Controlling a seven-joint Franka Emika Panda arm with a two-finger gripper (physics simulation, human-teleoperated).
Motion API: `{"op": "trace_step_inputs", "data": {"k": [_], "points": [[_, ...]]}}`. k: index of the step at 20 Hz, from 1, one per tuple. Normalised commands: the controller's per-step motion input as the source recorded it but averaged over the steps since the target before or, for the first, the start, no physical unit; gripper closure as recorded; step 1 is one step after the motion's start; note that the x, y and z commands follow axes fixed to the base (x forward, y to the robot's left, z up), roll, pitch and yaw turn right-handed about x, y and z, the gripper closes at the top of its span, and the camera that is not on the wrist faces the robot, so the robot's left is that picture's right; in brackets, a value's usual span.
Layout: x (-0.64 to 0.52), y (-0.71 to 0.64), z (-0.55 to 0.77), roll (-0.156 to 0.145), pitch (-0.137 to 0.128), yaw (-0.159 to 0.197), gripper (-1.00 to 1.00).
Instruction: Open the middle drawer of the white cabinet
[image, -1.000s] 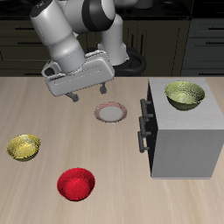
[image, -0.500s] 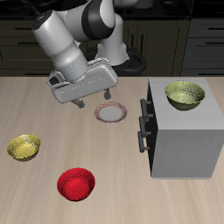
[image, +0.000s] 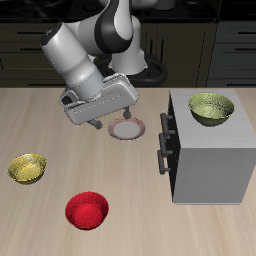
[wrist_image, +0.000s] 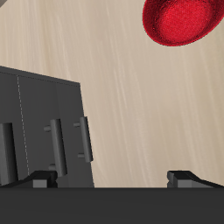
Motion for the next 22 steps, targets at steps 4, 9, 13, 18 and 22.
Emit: {"op": "trace_step_inputs", "data": {"k": [4, 9, 13, 18, 22], "points": [[-0.04, 0.07, -0.10, 0.022, -0.003, -0.010, -1.00], [-0.03, 0.09, -0.22, 0.031, 0.023, -0.023, -1.00], [-0.05, 0.05, -0.08, 0.030, -0.001, -0.023, -1.00], [-0.07, 0.03, -0.07, 0.075, -0.028, -0.062, -1.00], [-0.06, 0.00, -0.02, 0.081, -0.042, -0.064, -1.00]]}}
